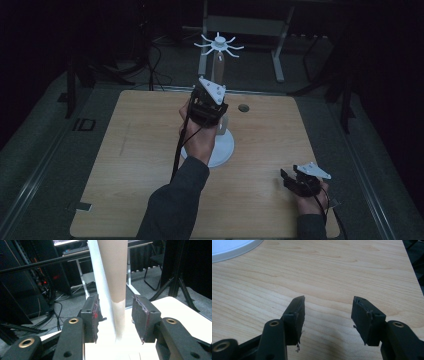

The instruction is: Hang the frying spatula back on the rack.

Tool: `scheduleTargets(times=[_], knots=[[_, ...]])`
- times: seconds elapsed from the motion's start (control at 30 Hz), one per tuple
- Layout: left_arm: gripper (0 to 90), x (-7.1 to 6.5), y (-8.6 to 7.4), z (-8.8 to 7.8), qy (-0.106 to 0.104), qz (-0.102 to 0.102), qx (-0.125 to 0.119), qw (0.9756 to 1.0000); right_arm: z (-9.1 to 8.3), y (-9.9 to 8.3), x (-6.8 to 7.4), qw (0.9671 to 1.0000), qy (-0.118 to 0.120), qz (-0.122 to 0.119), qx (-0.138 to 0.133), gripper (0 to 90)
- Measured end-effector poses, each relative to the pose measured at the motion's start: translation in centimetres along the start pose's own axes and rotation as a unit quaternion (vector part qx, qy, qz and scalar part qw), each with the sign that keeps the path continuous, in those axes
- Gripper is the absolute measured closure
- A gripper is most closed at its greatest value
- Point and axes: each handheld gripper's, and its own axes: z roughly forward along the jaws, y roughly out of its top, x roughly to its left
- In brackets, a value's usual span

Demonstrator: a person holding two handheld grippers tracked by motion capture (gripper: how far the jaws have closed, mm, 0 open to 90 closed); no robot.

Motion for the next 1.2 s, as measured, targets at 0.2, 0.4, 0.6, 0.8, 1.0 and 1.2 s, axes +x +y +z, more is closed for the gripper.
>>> scheduleTargets(times=[0.2,0.4,0.6,0.8,1.0,1.2], knots=[[52.2,0.3,-0.1,-0.5,-0.015,0.005,-0.002,0.9999,0.0,0.0,0.0,1.0000,0.000,0.000,0.000,44.1],[47.5,0.7,-0.6,-1.2,-0.040,-0.009,-0.007,0.9991,0.0,0.0,0.0,1.0000,0.000,0.000,0.001,44.0],[45.4,1.2,-1.3,-1.6,-0.054,-0.016,-0.004,0.9984,0.0,0.0,0.0,1.0000,-0.002,0.001,0.003,43.6],[44.7,1.6,-1.8,-2.0,-0.077,-0.025,0.005,0.9967,0.1,-0.1,0.0,1.0000,-0.002,0.001,0.005,43.5],[44.5,2.0,-2.8,-2.2,-0.113,-0.039,0.024,0.9925,0.1,-0.1,-0.1,1.0000,-0.004,0.004,0.006,43.3],[43.8,2.4,-5.1,-2.3,-0.130,-0.041,0.049,0.9894,0.2,-0.1,-0.2,0.9999,-0.005,0.008,0.011,43.0]])
